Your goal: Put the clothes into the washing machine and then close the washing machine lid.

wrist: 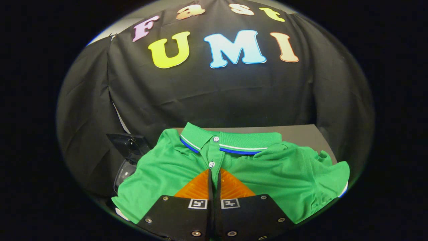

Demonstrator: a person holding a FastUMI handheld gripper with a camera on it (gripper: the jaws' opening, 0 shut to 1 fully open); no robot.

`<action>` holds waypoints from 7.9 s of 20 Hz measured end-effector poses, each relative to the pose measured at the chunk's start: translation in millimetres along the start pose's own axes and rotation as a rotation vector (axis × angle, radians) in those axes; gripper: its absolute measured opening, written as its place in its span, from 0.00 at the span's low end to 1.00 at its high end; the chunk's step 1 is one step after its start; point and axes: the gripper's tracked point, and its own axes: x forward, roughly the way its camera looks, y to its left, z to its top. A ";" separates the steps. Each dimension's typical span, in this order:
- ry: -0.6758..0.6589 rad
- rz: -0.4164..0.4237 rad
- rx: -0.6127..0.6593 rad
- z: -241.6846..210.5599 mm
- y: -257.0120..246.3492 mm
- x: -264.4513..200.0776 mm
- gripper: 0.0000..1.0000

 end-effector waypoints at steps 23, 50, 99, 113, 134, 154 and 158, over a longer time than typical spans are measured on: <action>-0.557 0.416 0.204 126.2 118.3 -123.5 0.00; -0.410 0.519 0.022 25.9 364.9 -66.4 0.00; -0.088 0.216 -0.189 -152.9 368.8 114.6 0.67; -0.336 0.210 -0.228 -36.5 420.5 101.9 0.94; -0.230 -0.024 -0.308 2.1 405.9 189.7 0.96; -0.234 0.007 -0.422 -57.5 411.6 126.7 0.97; -0.216 0.036 -0.422 -77.6 411.8 108.3 0.97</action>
